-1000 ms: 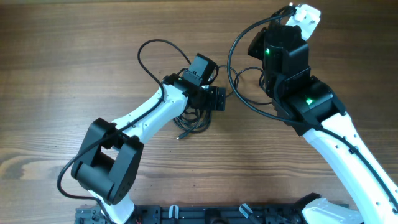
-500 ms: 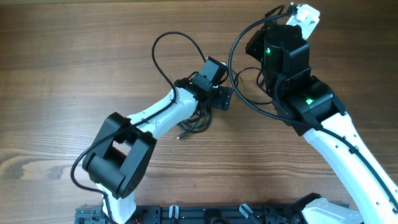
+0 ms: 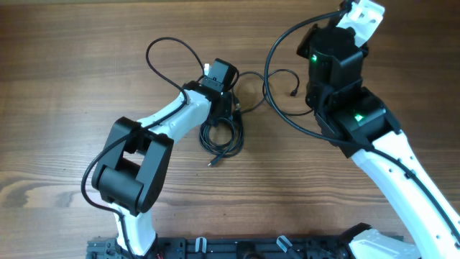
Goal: Untangle cables
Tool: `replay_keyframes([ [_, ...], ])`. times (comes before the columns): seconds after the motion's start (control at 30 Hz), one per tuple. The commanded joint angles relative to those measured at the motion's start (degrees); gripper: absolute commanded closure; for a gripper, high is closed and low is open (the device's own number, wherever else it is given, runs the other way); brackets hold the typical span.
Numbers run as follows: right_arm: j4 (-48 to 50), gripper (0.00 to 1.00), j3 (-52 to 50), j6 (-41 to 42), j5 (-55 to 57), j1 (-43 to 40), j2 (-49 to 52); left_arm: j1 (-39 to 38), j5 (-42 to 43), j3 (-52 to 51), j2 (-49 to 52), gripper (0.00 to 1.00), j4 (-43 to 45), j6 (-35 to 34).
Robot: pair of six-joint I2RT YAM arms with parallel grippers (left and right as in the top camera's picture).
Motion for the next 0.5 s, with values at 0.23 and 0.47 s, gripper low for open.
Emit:
replay_keyframes([
  [0.23, -10.8, 0.75, 1.2, -0.1, -13.9, 0.0, -8.2, 0.0, 2.6, 0.5, 1.1, 0.23, -0.2, -4.3],
  [0.47, -26.5, 0.32, 1.1, 8.5, -22.2, 0.0, 0.8, 0.0, 3.0, 0.5, 1.1, 0.0, -2.0, -4.3],
])
